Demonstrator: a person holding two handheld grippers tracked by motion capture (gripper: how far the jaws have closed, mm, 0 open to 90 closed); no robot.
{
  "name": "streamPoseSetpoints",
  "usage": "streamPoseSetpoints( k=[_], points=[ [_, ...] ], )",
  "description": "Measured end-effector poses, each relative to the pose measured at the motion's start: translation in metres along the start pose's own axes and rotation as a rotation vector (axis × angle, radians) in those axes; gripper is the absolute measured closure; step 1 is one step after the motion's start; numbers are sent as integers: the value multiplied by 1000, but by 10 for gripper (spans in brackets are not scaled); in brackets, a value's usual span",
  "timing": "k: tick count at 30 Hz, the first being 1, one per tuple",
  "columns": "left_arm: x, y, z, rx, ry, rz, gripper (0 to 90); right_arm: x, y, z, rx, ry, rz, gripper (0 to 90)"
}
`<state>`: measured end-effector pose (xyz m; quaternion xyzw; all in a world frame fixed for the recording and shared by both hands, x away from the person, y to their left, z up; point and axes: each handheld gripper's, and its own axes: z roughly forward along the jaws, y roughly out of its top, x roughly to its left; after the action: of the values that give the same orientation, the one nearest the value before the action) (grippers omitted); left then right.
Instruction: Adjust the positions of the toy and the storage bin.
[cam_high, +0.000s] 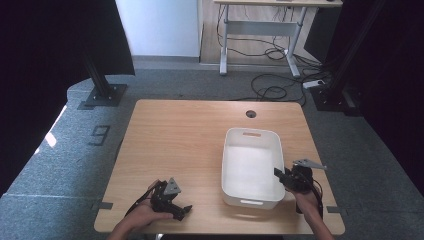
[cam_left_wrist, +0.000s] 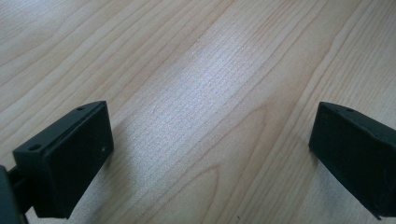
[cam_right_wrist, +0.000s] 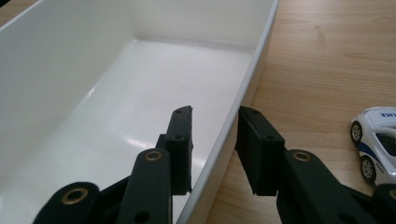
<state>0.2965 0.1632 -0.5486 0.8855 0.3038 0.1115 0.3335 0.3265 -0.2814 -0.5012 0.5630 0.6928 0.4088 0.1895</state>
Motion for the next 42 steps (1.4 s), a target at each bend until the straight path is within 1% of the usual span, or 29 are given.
streamPoseSetpoints(
  k=[9,12,16,20,22,32,42],
  points=[
    [0,0,0,0,0,0,0,2,1,1,5,-5,13,676],
    [0,0,0,0,2,-1,0,3,3,4,9,3,20,680],
    [0,0,0,0,2,-2,0,9,5,9,11,4,13,683],
    [0,0,0,0,2,-2,0,15,7,11,8,-19,3,692],
    [0,0,0,0,2,-3,0,17,7,12,6,-22,2,693],
    [0,0,0,0,2,-3,0,20,9,15,6,-15,9,693],
    [0,0,0,0,2,-4,0,27,13,23,8,-7,1,692]
  ],
)
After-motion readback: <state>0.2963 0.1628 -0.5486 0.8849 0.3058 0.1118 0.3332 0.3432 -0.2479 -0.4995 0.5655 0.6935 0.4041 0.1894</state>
